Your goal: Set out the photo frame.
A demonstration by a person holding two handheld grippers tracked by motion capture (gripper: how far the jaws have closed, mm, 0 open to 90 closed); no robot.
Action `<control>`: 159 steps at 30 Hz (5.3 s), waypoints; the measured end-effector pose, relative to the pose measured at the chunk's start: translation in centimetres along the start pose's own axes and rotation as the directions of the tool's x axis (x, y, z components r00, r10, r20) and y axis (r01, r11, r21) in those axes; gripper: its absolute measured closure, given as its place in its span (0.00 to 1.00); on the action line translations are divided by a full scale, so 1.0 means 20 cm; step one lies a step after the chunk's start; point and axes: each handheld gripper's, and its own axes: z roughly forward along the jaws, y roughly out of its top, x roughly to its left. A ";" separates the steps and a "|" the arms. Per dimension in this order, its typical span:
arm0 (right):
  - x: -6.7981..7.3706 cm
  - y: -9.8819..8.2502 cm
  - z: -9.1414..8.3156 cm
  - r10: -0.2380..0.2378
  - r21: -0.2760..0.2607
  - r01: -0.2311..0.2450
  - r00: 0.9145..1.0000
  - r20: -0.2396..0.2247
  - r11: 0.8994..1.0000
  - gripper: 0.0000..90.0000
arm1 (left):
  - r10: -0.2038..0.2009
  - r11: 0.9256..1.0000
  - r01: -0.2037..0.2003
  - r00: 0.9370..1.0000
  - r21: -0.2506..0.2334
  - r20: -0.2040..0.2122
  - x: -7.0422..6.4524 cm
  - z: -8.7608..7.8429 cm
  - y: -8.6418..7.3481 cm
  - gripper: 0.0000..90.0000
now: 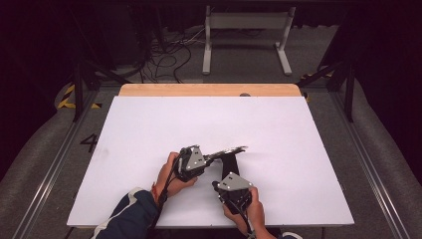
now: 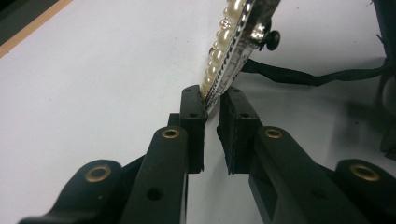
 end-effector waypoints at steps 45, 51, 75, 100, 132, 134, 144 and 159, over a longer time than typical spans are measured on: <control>-0.16 -0.08 -0.07 0.044 0.033 -0.044 0.999 -0.004 0.998 1.00 | -0.095 0.987 0.100 0.994 -0.122 0.046 -0.02 0.02 0.06 0.64; -0.16 -0.08 -0.07 0.045 0.030 -0.045 0.999 0.001 0.999 1.00 | -0.082 0.990 0.083 0.997 -0.115 0.018 -0.03 0.04 0.07 0.75; -0.31 -0.11 -0.08 0.081 0.036 -0.083 0.996 0.030 0.996 1.00 | -0.041 0.994 0.040 0.999 -0.099 -0.002 -0.08 -0.02 0.08 0.84; -0.33 -0.12 -0.07 0.093 0.045 -0.094 0.995 0.019 0.995 1.00 | -0.008 0.995 0.010 1.000 -0.100 0.018 -0.08 -0.04 0.09 0.84; -0.45 -0.14 -0.09 0.108 0.065 -0.109 0.994 0.026 0.992 1.00 | -0.014 0.994 0.016 1.000 -0.107 0.023 -0.09 -0.02 0.10 0.81; -0.45 -0.14 -0.10 0.111 0.067 -0.112 0.993 0.027 0.991 1.00 | -0.015 0.994 0.018 1.000 -0.108 0.027 -0.09 -0.02 0.10 0.81; -0.43 -0.14 -0.11 0.096 0.056 -0.097 0.995 0.015 0.994 0.99 | -0.012 0.994 0.017 0.999 -0.111 0.043 -0.09 -0.02 0.10 0.79; -0.32 -0.05 -0.16 0.052 -0.066 -0.053 0.999 -0.005 0.996 0.85 | 0.011 0.998 -0.006 0.996 -0.067 0.083 -0.06 -0.13 0.05 0.66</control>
